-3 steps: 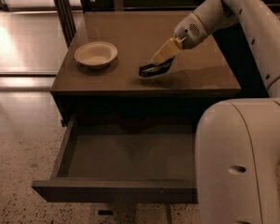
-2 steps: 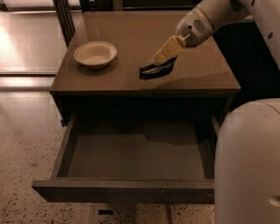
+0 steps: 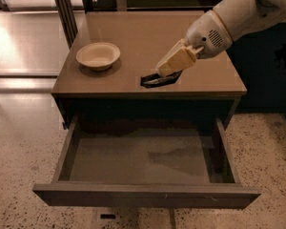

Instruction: Place rxbar chocolate into top drawer

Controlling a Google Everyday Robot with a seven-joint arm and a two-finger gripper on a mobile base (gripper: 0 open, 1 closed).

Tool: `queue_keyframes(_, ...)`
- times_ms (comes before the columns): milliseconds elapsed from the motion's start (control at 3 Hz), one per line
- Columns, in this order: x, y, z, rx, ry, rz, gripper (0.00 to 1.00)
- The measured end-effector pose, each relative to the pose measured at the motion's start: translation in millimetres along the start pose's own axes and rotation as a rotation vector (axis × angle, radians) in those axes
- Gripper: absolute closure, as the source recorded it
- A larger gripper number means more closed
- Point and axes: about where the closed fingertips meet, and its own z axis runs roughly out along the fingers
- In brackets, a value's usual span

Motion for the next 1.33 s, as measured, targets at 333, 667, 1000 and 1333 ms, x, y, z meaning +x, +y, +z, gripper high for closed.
queue_keyframes(333,3.5,40.7,-4.2,0.119,-0.077,-0.151,1.00)
queue_keyframes(667,35.3,48.3,28.6,0.171,-0.161,-0.189,1.00)
queue_keyframes(1000,89.5,20.7,87.2,0.188,-0.217,-0.123,1.00)
queue_keyframes(1333,121.3,-29.1,118.9,0.274,-0.271,-0.071,1.00)
